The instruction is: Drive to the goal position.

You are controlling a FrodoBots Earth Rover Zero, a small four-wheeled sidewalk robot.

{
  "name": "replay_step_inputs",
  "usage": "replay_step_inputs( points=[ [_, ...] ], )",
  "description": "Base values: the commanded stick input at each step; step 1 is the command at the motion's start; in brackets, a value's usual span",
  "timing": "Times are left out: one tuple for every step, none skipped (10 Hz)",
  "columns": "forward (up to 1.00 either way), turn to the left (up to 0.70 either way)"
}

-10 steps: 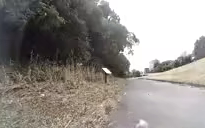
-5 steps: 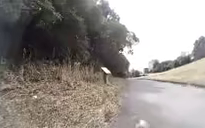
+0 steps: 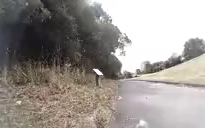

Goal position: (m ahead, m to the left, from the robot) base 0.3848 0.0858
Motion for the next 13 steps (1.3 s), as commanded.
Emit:
replay_step_inputs(
  points=[
    [0.00, -0.45],
    [0.00, -0.45],
    [0.00, -0.45],
    [0.00, -0.45],
    [0.00, -0.45],
    [0.00, -0.45],
    [0.00, -0.45],
    [0.00, -0.45],
    [0.00, -0.45],
    [0.00, -0.45],
    [0.00, -0.45],
    [0.00, -0.45],
    [0.00, -0.45]
  ],
)
